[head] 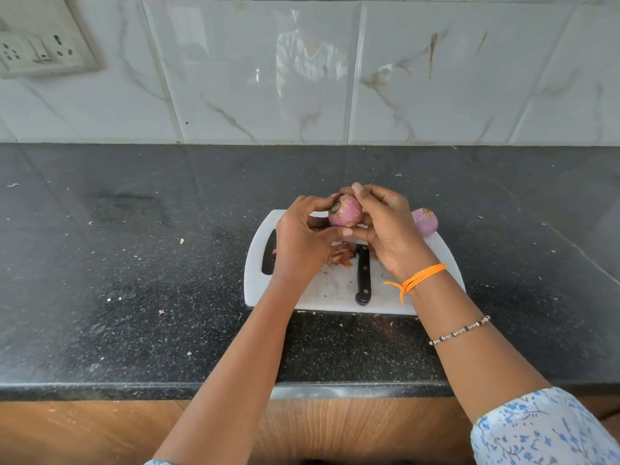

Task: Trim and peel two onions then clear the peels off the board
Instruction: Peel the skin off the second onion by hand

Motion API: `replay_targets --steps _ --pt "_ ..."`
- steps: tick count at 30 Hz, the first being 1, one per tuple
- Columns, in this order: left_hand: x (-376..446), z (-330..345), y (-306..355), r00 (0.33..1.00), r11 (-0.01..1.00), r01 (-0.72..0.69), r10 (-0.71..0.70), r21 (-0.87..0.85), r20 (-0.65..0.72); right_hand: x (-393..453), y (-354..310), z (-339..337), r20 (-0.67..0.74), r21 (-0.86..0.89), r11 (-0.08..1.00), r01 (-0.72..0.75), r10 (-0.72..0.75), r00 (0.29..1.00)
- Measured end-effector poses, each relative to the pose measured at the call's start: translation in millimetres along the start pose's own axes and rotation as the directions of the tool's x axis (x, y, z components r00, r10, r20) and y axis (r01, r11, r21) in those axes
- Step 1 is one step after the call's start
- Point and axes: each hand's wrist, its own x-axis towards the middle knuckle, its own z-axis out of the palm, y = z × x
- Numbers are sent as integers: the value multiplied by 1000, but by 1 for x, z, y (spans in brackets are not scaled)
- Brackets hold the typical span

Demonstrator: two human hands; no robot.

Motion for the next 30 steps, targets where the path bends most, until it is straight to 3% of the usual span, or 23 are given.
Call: replay_targets --steps 5,7,11,15,17,23,30 --pt "2 -6 0 992 979 119 -124 -163 -26 -3 -4 -2 204 -7 1000 -30 31 979" --pt "1 -6 1 991 976 126 -130 -176 -11 -4 -3 0 166 -34 999 -14 19 986" --pt "0 0 3 996 995 85 -84 -44 27 -4 1 5 -56 -62 998 2 -6 998" --pt "-1 3 3 994 994 102 -101 -29 53 -5 1 6 -143 -60 998 26 -35 989" --pt "-1 2 3 992 992 118 -115 -51 54 -5 -1 5 -137 -51 998 37 -44 990" --pt "0 -4 2 989 978 145 -147 -153 -1 -6 -5 3 96 -99 995 -2 11 995" --pt "-2 4 2 1000 999 -4 3 33 4 -6 0 6 -71 -128 990 58 -68 995"
